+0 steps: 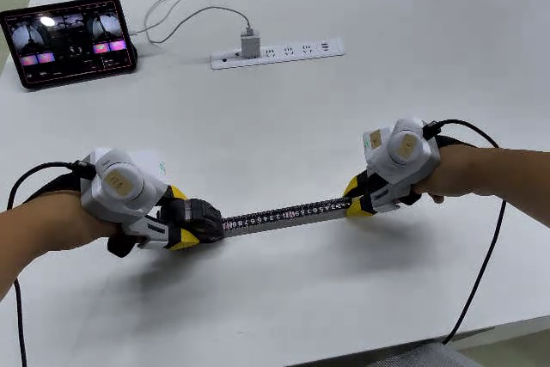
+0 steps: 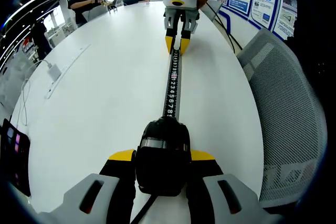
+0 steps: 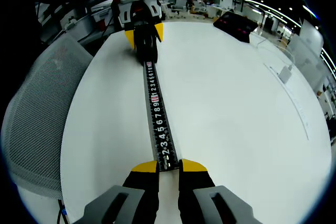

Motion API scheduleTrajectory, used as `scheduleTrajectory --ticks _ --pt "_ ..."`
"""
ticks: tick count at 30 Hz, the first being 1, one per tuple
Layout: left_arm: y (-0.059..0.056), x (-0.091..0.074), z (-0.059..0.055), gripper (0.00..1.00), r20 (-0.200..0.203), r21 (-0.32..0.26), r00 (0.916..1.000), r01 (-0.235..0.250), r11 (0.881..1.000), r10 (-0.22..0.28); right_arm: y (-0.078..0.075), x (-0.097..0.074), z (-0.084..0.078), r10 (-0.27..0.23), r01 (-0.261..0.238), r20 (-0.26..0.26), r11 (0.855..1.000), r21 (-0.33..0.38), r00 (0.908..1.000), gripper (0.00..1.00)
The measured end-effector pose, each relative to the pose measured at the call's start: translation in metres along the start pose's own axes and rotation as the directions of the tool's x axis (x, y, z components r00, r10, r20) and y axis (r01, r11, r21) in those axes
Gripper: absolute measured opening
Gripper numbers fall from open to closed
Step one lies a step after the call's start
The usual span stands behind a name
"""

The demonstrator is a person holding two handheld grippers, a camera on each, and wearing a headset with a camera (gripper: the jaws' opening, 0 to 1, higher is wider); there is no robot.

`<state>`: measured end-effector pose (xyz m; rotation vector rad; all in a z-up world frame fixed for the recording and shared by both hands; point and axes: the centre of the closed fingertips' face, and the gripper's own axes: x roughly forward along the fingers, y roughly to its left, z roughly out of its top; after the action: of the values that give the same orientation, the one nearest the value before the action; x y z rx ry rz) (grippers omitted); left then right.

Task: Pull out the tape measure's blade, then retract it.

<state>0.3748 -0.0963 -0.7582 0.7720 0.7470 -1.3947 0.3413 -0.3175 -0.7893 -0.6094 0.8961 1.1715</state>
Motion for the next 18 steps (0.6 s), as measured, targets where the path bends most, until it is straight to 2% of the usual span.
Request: scheduleTrajectory --ticks 18 --pt "0.0 0.0 0.001 0.32 0.0 0.0 1.0 0.0 1.0 0.0 -0.005 -0.007 -0.011 -0.005 0.005 -0.001 1.0 0.021 1.0 0.09"
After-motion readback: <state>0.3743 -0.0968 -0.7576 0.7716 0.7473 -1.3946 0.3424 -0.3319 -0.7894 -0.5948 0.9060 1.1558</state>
